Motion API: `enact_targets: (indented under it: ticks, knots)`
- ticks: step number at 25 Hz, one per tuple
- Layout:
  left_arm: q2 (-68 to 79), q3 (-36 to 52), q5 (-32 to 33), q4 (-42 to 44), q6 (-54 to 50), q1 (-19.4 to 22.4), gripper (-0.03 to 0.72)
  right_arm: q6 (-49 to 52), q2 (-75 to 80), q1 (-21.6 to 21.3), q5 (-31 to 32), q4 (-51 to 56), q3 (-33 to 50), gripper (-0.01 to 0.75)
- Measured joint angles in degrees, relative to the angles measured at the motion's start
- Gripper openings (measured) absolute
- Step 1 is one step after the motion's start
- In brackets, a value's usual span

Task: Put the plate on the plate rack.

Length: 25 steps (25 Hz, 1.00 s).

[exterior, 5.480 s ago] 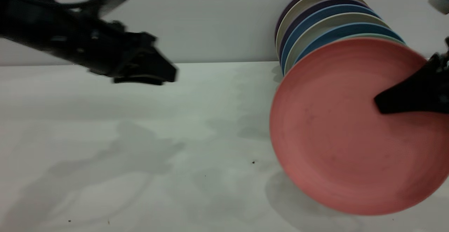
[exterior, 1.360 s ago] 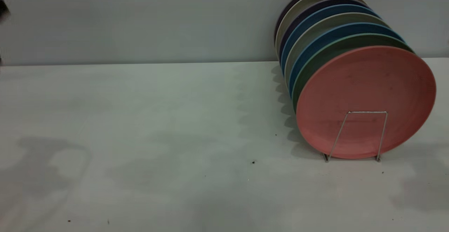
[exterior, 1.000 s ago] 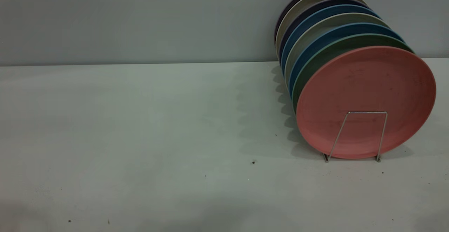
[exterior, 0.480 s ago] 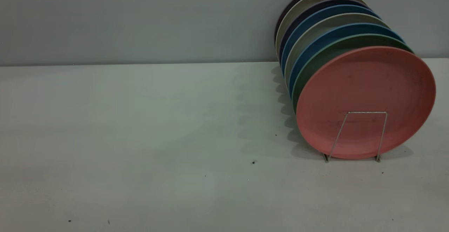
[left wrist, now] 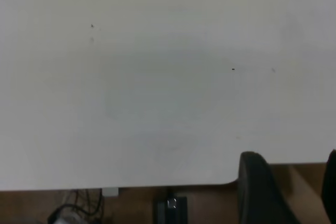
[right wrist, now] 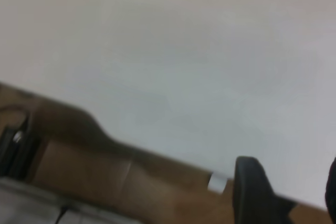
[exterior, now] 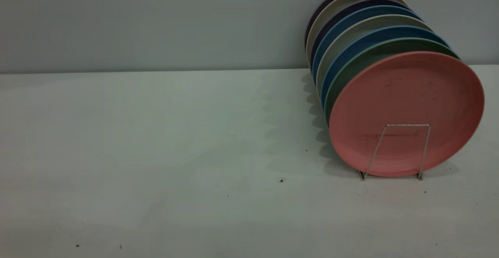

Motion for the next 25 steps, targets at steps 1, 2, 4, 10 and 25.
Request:
enact_targets:
  ticks: [1, 2, 4, 10, 25]
  knots:
    - [-1.44, 0.72, 0.27, 0.24, 0.00, 0.00, 0.335, -0.06, -0.77, 0.00, -0.67, -0.30, 0.20, 0.350]
    - [-2.61, 1.20, 0.83, 0.72, 0.00, 0.00, 0.335, -0.10, -1.35, 0.00, -1.47, -0.63, 0.60, 0.350]
    - [-5.28, 1.92, 1.30, 1.91, 0.00, 0.00, 0.335, -0.16, -2.15, 0.00, -2.79, -1.16, 1.25, 0.350]
    - [-10.76, 2.18, 1.35, 5.09, 0.42, 0.00, 0.335, -0.02, -5.65, 0.00, -3.47, -1.35, 1.59, 0.351]
    - [-11.54, 4.91, -0.03, 3.60, 1.72, 0.00, 0.335, 1.32, -6.52, 2.27, -3.82, -2.30, 1.59, 0.352]
